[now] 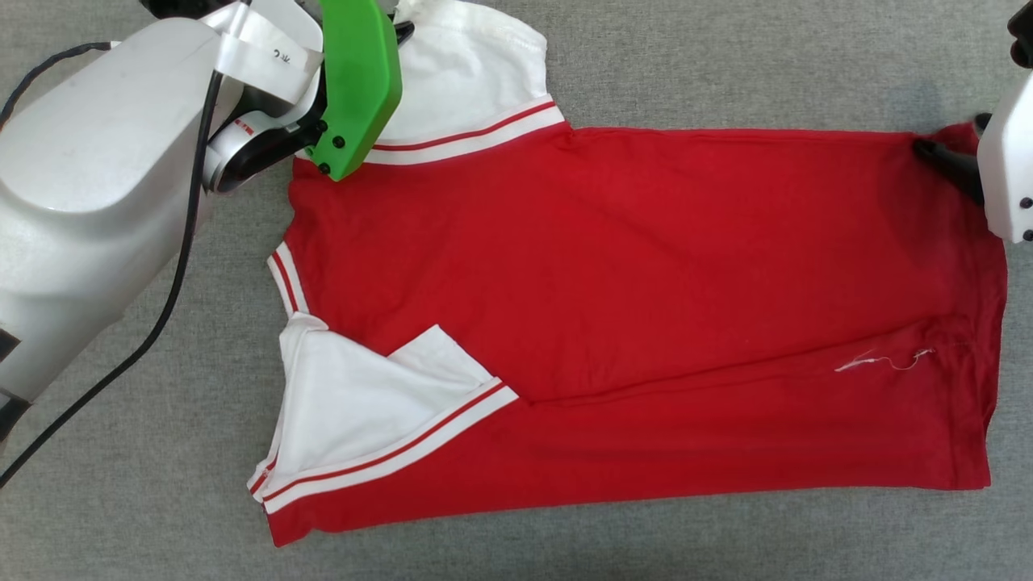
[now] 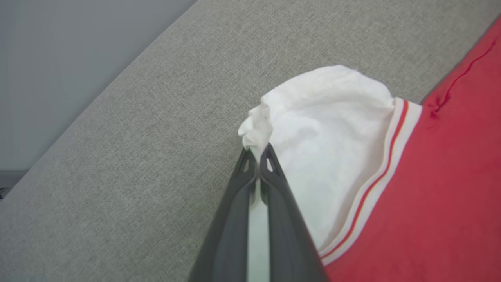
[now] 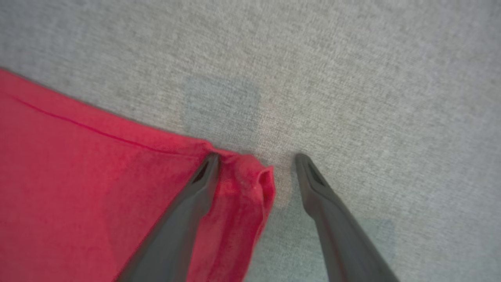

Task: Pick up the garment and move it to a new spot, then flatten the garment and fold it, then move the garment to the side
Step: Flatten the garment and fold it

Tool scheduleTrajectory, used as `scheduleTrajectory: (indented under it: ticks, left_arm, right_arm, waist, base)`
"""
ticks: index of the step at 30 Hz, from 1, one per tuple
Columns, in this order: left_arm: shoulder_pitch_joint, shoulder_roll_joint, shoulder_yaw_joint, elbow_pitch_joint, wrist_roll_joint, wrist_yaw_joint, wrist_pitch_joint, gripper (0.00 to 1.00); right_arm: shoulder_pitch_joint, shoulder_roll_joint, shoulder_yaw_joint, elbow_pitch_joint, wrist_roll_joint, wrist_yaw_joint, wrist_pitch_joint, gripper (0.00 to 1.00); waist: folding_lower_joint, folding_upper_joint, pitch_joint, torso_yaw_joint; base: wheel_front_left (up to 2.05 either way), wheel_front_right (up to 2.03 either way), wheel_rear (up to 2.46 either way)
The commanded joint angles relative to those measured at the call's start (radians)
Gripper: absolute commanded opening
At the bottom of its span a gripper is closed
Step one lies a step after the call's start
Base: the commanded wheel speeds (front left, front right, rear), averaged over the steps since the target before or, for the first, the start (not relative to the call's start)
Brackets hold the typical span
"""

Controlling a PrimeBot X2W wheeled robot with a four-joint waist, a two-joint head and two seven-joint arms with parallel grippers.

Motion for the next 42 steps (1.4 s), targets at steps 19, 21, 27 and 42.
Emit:
scheduleTrajectory:
  ticks: [19,21,27,42]
  left_arm:
    - [0.116,0.046,-0.015,0.008,-0.021,0.004,-0.149,0.00]
    - [0.150,0.063,-0.011,-0.019,-0.030,0.014,-0.175,0.00]
    - [0.263,0.128,-0.015,-0.132,-0.042,0.065,-0.214,0.00]
    - [0.617,0.274,-0.029,-0.425,-0.097,0.260,-0.306,0.00]
  right_arm:
    - [0.056,0.009,0.105,0.083,0.084,0.001,-0.406,0.00]
    - [0.081,0.000,0.106,0.072,0.092,0.001,-0.441,0.00]
    - [0.165,-0.032,0.101,0.042,0.102,0.001,-0.522,0.00]
    - [0.469,-0.092,0.031,-0.070,0.128,0.001,-0.603,0.00]
  waist:
    - [0.0001,0.0001,-0.185,-0.015]
    - [0.0001,0.0001,-0.216,-0.012]
    - [0.0001,0.0001,-0.292,0.000]
    - [0.0001,0.0001,-0.406,0.036]
  base:
    - [0.00,0.00,0.00]
    - [0.00,0.00,0.00]
    - [0.00,0.00,0.00]
    - [0.00,0.00,0.00]
